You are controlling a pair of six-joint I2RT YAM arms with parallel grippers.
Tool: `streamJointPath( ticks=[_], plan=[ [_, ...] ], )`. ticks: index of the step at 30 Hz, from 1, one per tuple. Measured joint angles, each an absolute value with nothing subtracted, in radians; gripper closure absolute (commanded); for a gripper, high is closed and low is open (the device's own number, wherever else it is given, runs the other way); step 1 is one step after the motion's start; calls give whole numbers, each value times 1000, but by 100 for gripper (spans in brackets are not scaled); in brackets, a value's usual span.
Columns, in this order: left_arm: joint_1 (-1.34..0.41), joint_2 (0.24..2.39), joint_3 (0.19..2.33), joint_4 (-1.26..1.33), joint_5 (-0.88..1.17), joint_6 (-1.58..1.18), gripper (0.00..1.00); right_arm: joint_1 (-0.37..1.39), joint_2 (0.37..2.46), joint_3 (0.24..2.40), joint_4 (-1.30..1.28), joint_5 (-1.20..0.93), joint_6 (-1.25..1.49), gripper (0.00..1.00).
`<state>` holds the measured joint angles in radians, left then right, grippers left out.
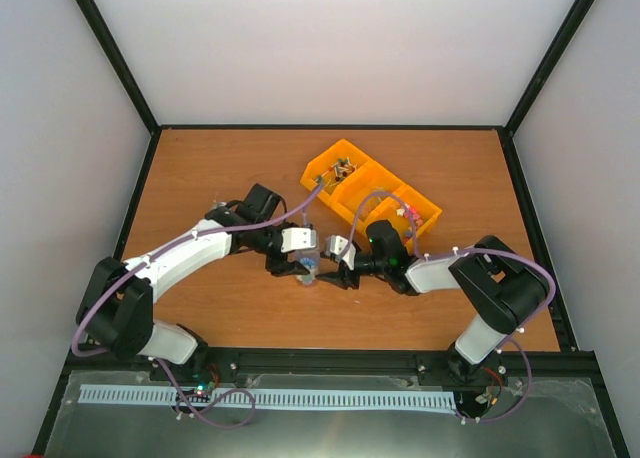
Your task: Pack the candies
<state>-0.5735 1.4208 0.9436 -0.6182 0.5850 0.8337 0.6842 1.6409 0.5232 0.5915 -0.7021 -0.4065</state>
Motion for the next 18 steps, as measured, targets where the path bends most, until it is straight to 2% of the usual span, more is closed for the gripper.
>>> streamJointPath(
  ticks=[1,2,4,12,18],
  plan=[
    [-573,1422,945,-620,586,830,59,683,1641,524,589,-693,-406,15],
    [-573,1423,945,-618,587,819,59,683,1640,525,588,-687,-404,8],
    [-573,1425,944,-608,589,765,59,681,1633,526,598,-667,-397,2],
    [-574,1384,858,-415,573,469,56,681,1618,493,676,-620,-350,0],
    [-578,1370,826,-340,543,374,54,685,1625,485,730,-613,-313,0]
  ],
)
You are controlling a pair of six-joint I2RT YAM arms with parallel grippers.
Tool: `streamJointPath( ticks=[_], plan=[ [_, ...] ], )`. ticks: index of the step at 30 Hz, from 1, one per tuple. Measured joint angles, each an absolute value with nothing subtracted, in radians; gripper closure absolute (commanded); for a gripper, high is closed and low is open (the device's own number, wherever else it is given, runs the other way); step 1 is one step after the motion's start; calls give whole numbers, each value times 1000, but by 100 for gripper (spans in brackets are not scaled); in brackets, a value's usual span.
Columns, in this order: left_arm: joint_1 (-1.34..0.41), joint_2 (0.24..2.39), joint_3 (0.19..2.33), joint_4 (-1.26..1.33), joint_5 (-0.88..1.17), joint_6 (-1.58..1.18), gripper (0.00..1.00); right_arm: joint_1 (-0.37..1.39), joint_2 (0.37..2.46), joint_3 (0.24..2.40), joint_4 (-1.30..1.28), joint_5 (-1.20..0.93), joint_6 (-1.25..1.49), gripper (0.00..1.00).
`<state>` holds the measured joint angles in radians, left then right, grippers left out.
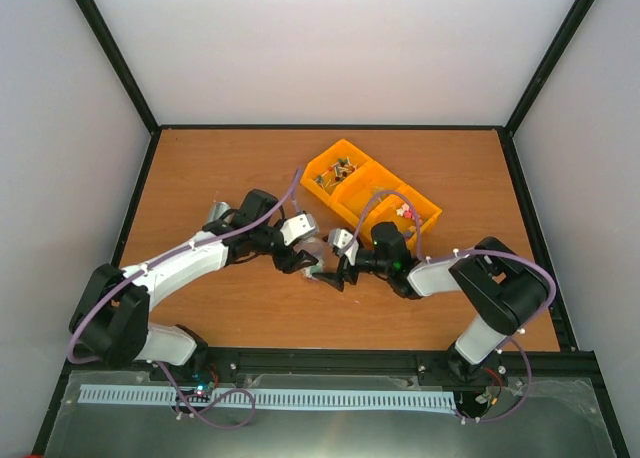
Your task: Pack the candies
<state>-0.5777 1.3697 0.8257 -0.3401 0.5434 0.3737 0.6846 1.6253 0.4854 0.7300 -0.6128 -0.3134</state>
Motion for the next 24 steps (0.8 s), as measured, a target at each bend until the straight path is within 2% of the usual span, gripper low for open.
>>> streamJointPath(
  ticks=[11,24],
  plan=[
    [-590,1361,808,-303,526,342,54,725,1764,457,911,-616,-263,2],
    [-599,1345,794,-320,542,435,52,725,1937,456,1077,-593,-246,28]
  ],
)
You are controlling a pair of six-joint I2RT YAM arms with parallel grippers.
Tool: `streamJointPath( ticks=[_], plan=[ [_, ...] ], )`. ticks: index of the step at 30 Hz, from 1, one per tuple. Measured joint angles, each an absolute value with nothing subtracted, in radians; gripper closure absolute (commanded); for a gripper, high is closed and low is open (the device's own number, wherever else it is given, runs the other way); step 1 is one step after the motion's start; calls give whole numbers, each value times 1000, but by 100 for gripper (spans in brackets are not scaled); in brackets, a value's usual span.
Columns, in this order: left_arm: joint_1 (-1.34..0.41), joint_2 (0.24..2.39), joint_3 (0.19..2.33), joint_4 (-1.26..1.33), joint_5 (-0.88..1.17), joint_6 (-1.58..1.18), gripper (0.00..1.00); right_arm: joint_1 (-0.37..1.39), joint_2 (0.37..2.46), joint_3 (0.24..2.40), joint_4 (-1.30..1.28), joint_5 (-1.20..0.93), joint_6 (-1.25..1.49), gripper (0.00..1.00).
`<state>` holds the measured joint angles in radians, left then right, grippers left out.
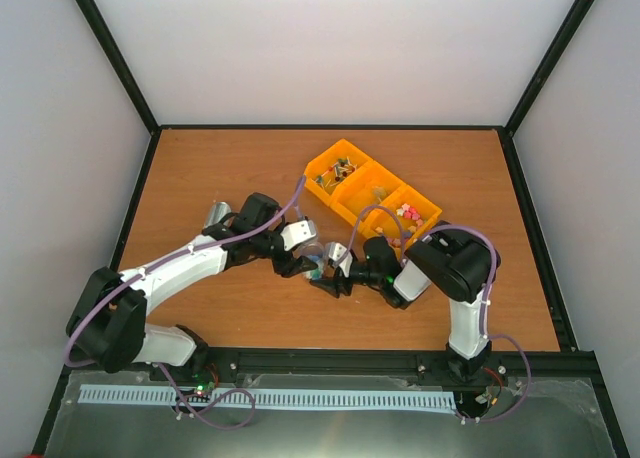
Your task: Pack the candies
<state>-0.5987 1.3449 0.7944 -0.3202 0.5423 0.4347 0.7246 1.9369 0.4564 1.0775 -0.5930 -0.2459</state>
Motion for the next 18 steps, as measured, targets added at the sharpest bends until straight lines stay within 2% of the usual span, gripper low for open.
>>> streamJointPath(
  ticks=[6,14,18],
  plan=[
    [-600,1345,796,-337,551,498,50,729,1950,455,1106,-599,-249,38],
    [-610,1392,867,-455,587,632,50,731,1950,427,1141,-619,-264,37],
    [-610,1412,886,-474,599,661,51,731,1952,419,1156,-620,-247,30]
  ],
)
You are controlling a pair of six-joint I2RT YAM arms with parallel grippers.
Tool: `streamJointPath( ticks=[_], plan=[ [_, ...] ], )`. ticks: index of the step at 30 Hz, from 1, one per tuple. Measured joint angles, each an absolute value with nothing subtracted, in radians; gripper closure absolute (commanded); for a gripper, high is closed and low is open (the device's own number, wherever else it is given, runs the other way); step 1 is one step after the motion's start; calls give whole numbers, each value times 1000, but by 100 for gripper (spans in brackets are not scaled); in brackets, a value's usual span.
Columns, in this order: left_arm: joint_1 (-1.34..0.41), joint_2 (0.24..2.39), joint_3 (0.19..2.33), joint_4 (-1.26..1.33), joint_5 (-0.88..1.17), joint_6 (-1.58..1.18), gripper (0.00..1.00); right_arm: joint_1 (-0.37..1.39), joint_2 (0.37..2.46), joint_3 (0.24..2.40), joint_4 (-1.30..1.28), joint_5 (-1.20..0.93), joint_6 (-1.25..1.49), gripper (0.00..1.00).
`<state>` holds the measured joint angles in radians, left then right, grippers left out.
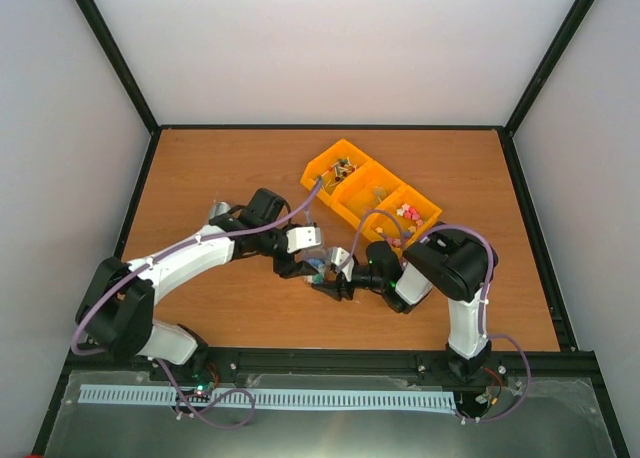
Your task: Pack the candies
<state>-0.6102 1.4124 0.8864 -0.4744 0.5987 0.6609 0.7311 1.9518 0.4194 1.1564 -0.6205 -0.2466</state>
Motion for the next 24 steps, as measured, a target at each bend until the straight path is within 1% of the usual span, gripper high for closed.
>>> streamJointPath(
  ticks=[3,9,10,11,12,13,14,16,22,23,24],
  plan=[
    [-610,1426,903,-492,603,680,51,731,1966,413,1188,-621,-234,31],
    [-612,1445,936,-539,599,717,48,731,1973,409,1209,-621,-221,42],
    [-613,1446,941,-548,598,728,48,731,1973,409,1211,-622,-221,39],
    [-613,1446,945,-559,597,744,49,731,1973,408,1211,-624,-221,33],
    [-614,1449,953,-574,595,764,49,731,1973,406,1213,-627,-221,25],
    [-614,1452,962,-590,595,785,49,732,1973,405,1215,-630,-221,21],
    [-615,1456,969,-602,595,798,49,733,1973,404,1216,-630,-221,20],
    [-617,1471,988,-632,595,827,49,733,1972,403,1242,-629,-215,22],
    [-617,1491,1011,-656,596,855,48,735,1970,404,1261,-639,-216,35],
    [-617,1491,1011,-655,596,855,44,735,1970,404,1261,-639,-218,36],
    [-617,1491,1011,-655,596,855,37,735,1970,404,1261,-640,-217,37]
  ],
)
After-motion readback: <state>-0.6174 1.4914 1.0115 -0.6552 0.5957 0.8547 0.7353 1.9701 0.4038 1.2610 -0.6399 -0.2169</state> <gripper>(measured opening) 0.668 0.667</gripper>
